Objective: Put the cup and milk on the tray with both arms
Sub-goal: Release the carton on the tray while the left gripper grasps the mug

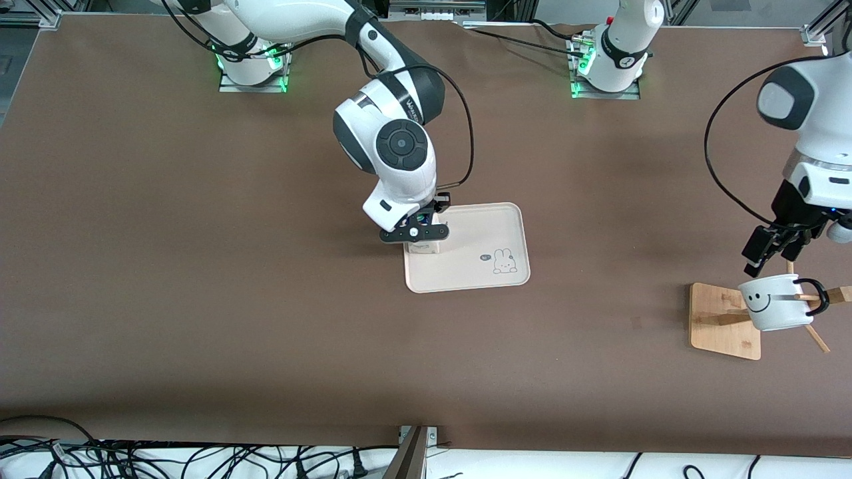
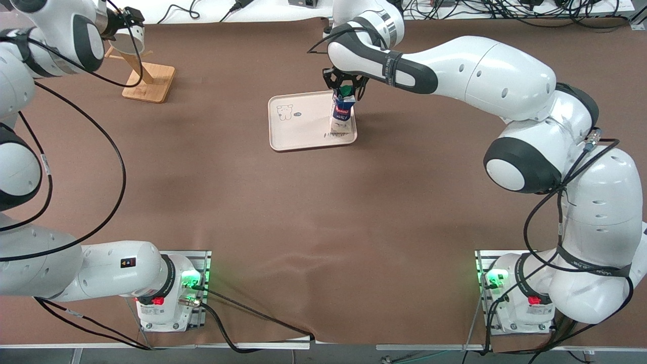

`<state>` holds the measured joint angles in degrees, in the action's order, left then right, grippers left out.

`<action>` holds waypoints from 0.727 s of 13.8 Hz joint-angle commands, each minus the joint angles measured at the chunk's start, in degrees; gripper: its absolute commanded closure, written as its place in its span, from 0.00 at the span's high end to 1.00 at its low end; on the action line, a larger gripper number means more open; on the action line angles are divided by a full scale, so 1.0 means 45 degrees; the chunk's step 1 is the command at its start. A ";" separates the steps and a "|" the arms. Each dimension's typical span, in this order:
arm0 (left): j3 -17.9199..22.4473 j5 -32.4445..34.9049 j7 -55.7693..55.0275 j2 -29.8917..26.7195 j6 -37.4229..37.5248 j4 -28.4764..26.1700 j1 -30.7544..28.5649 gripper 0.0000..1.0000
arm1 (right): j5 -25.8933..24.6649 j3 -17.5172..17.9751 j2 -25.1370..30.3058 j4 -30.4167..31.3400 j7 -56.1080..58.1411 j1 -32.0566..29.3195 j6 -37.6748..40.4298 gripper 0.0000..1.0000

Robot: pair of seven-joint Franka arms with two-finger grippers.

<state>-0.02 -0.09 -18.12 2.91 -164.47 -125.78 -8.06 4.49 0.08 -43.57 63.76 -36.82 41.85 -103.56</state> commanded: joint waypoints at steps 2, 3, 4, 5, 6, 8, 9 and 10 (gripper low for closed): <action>-0.0171 -0.2454 -0.0016 0.0758 -0.0638 0.0274 -0.0084 1.00 | 0.0037 -0.0076 -0.0219 -0.0361 0.0312 0.0076 0.0044 0.58; -0.0171 -0.2692 0.0003 0.0875 -0.0638 0.0371 -0.0084 1.00 | 0.0037 -0.0076 -0.0219 -0.0361 0.0273 0.0057 0.0025 0.75; -0.0152 -0.2734 0.0004 0.1128 -0.0638 0.0643 -0.0103 1.00 | 0.0056 -0.0095 -0.0219 -0.0361 0.0254 0.0056 0.0005 1.00; -0.0171 -0.2753 -0.0016 0.1459 -0.0638 0.1071 -0.0104 1.00 | 0.0057 -0.0095 -0.0200 -0.0381 0.0234 0.0056 -0.0014 1.00; -0.0171 -0.2812 -0.0035 0.1849 -0.0638 0.1559 -0.0104 1.00 | 0.0076 -0.0134 -0.0142 -0.0381 0.0195 0.0037 -0.0015 1.00; -0.0171 -0.3938 0.0023 0.2378 -0.0658 0.2050 -0.0065 0.77 | 0.0115 -0.0173 -0.0005 -0.0400 -0.0038 0.0056 0.0102 1.00; -0.0171 -0.4332 0.0004 0.2400 -0.0658 0.2090 -0.0006 0.56 | 0.0115 -0.0193 0.0150 -0.0400 -0.0214 0.0056 0.0141 1.00; -0.0171 -0.4452 0.0004 0.2381 -0.0658 0.2072 -0.0006 0.50 | 0.0134 -0.0231 0.0306 -0.0400 -0.0215 0.0018 0.0258 1.00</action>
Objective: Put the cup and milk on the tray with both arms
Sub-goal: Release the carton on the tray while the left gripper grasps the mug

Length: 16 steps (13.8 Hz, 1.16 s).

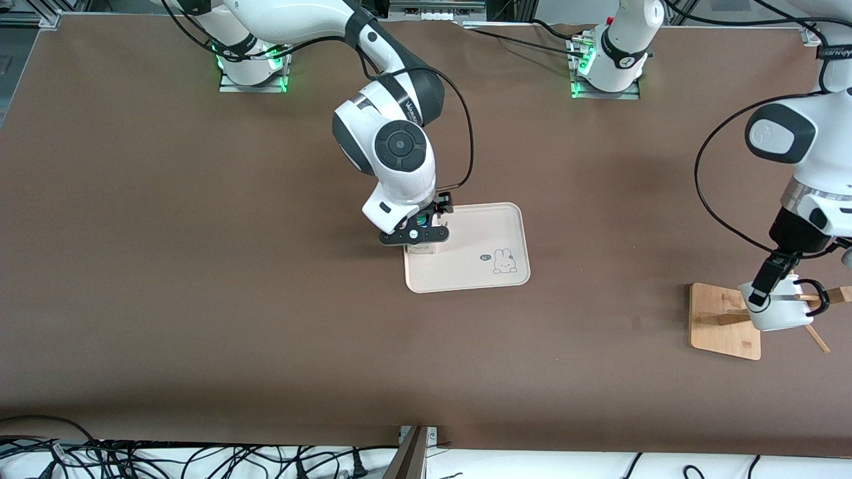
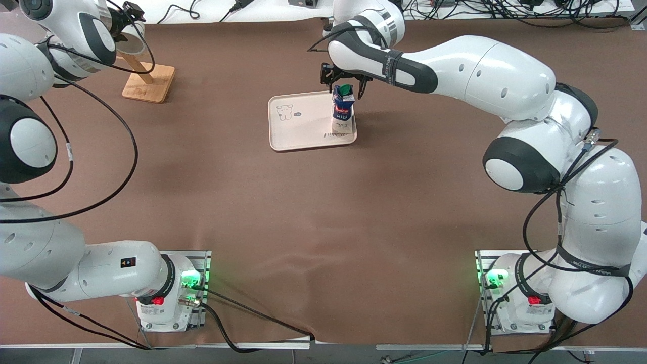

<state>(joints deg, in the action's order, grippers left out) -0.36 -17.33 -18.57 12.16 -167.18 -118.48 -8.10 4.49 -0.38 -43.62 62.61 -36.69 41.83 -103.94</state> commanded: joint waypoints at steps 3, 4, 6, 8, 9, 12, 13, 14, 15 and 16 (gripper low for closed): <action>-0.0116 -0.0641 0.0085 0.0326 -0.0036 0.0451 0.0004 0.32 | 0.0114 -0.0460 0.1410 -0.0124 -0.0147 -0.0561 0.0752 1.00; -0.0116 -0.0642 0.0085 0.0326 -0.0036 0.0470 0.0004 0.26 | 0.0192 -0.0617 0.1858 -0.0104 -0.0069 -0.0951 0.1217 1.00; -0.0174 -0.0642 0.0065 0.0267 -0.0017 0.0470 0.0024 0.17 | 0.0271 -0.0502 0.2367 -0.0124 0.0359 -0.2063 0.2252 1.00; -0.0252 -0.0622 0.0046 0.0131 0.0080 0.0490 0.0082 0.07 | 0.0892 -0.0618 0.3012 -0.0066 0.1292 -0.2904 0.3171 1.00; -0.0407 -0.0583 0.0084 -0.0082 0.0255 0.0470 0.0082 0.03 | 0.1051 -0.0696 0.3440 0.0109 0.2246 -0.3295 0.3755 1.00; -0.0603 -0.0466 0.0065 -0.0610 0.1386 0.0490 0.0102 0.00 | 0.1130 -0.1513 0.4806 0.1296 0.3893 -0.3904 0.4737 1.00; -0.0759 -0.0466 0.0065 -0.0766 0.1796 0.0509 0.0083 0.00 | 0.1130 -0.1788 0.5430 0.1959 0.4225 -0.3904 0.4718 1.00; -0.0838 -0.0466 0.0046 -0.1019 0.2225 0.0509 0.0102 0.00 | 0.1072 -0.1868 0.6055 0.2720 0.4325 -0.3943 0.4680 1.00; -0.1051 -0.0466 0.0046 -0.1177 0.2577 0.0509 0.0102 0.00 | 0.1033 -0.1849 0.6719 0.3462 0.4345 -0.4272 0.4582 1.00; -0.1266 -0.0446 0.0046 -0.1294 0.2890 0.0664 0.0102 0.00 | 0.0975 -0.1733 0.7402 0.4147 0.4558 -0.4759 0.4582 1.00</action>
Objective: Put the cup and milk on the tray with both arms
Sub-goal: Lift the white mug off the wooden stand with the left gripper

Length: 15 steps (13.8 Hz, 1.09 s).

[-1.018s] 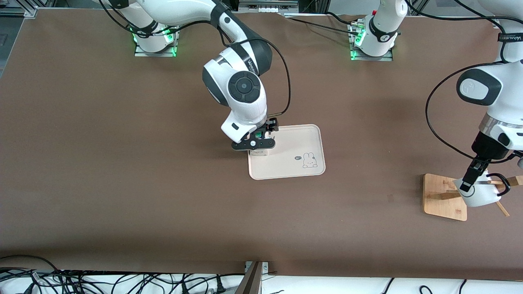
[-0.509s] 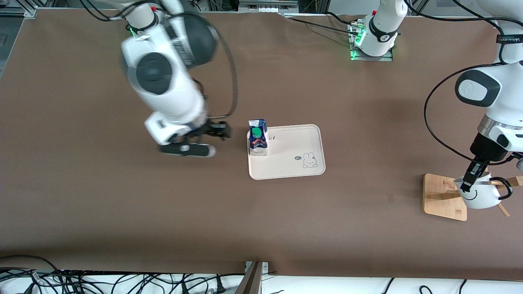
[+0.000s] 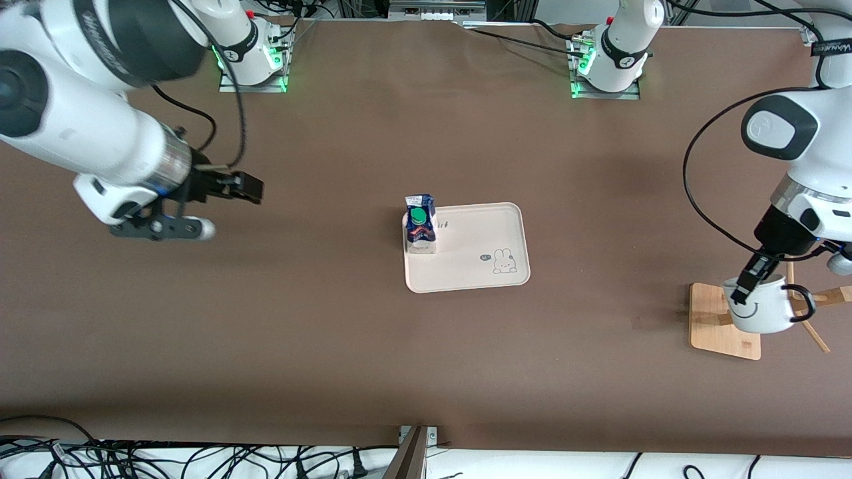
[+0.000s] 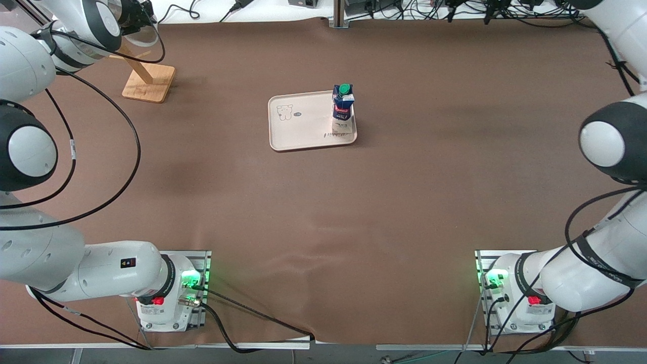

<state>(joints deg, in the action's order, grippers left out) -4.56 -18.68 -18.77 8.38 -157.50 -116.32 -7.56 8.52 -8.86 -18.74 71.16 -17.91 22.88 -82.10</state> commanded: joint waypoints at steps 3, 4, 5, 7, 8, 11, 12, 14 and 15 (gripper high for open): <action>-0.0684 0.0533 0.0167 -0.0495 0.3097 0.1488 -0.0018 0.00 | -0.0836 0.1105 0.3554 0.4083 0.1437 -0.1933 -0.0427 1.00; -0.0802 0.0808 0.0168 -0.0514 0.4246 0.2073 -0.0018 0.00 | -0.1033 0.1574 0.3984 0.4552 0.1944 -0.2558 -0.0524 1.00; -0.0938 0.0830 0.0168 -0.0495 0.5573 0.2698 -0.0018 0.00 | -0.1189 0.1811 0.4336 0.4905 0.2278 -0.3009 -0.0544 1.00; -0.1134 0.0869 0.0206 -0.0436 0.8928 0.4123 0.0001 0.00 | -0.1424 0.1833 0.4574 0.5142 0.3330 -0.3383 -0.0701 1.00; -0.1560 0.0869 0.0226 -0.0397 1.0840 0.4845 0.0021 0.00 | -0.1638 0.1833 0.4574 0.5123 0.3742 -0.3655 -0.0701 1.00; -0.3375 0.1488 0.0519 -0.0358 1.5401 0.5575 0.0060 0.00 | -0.1914 0.1872 0.4555 0.5026 0.4565 -0.4048 -0.0701 1.00; -0.4019 0.2538 0.0519 -0.0319 1.5816 0.5594 0.0215 0.00 | -0.1914 0.1872 0.4535 0.5006 0.4547 -0.4049 -0.0720 1.00; -0.4901 0.3212 0.0092 0.0186 1.5977 0.5575 0.0353 0.00 | -0.1914 0.1775 0.4438 0.4967 0.4547 -0.4049 -0.0798 1.00; -0.5156 0.3348 -0.0491 0.0556 1.5957 0.5614 0.0604 0.00 | -0.1894 0.1774 0.4399 0.4948 0.4547 -0.4068 -0.0895 1.00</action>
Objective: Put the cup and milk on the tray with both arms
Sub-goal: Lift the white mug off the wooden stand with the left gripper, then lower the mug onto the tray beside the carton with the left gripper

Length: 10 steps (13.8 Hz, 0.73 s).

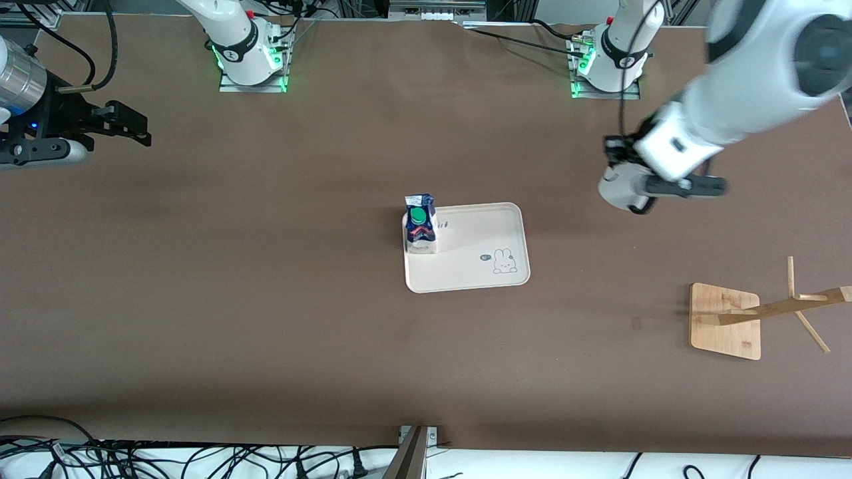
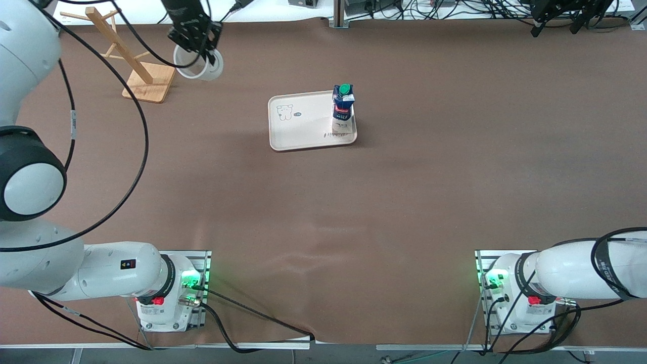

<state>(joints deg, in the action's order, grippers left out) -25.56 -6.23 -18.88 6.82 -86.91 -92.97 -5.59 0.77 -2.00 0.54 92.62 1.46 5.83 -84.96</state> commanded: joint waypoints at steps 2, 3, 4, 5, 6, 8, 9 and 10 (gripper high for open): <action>-0.0491 0.0564 -0.1910 0.2090 0.0309 0.1239 0.0810 0.00 | -0.0209 0.0250 0.0056 -0.0054 0.0144 -0.0260 -0.0221 1.00; -0.0472 0.0583 -0.2633 0.3026 0.0367 0.2077 0.0986 0.00 | -0.0210 0.0250 0.0036 -0.0055 0.0124 -0.0260 -0.0202 1.00; -0.0472 0.0564 -0.3317 0.3886 0.0387 0.2665 0.1220 0.00 | -0.0229 0.0250 0.0056 -0.0074 0.0124 -0.0260 -0.0182 1.00; -0.0414 0.0545 -0.4000 0.4726 0.0368 0.3309 0.1571 0.00 | -0.0229 0.0250 0.0036 -0.0094 0.0162 -0.0260 -0.0201 1.00; -0.0316 0.0545 -0.4722 0.5624 0.0349 0.4205 0.2057 0.00 | -0.0442 0.0269 0.0017 -0.0191 0.0144 -0.0221 -0.0240 1.00; 0.0035 0.0564 -0.5838 0.6994 0.0174 0.5323 0.2995 0.00 | -0.0717 0.0367 -0.0333 -0.0639 0.0143 -0.0143 -0.0124 1.00; 0.0307 0.0583 -0.6094 0.7328 -0.0117 0.5463 0.3445 0.00 | -0.0717 0.0367 -0.0354 -0.0718 0.0182 -0.0143 -0.0104 1.00; 0.0464 0.0622 -0.6194 0.7564 -0.0488 0.5426 0.3894 0.00 | -0.0679 0.0367 -0.0354 -0.0719 0.0144 -0.0143 -0.0084 1.00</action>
<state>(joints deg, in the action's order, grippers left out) -25.25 -5.17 -43.85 36.90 -89.06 -73.75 7.39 -1.30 -1.16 -0.03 91.41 1.46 5.79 -86.15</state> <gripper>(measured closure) 0.912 0.000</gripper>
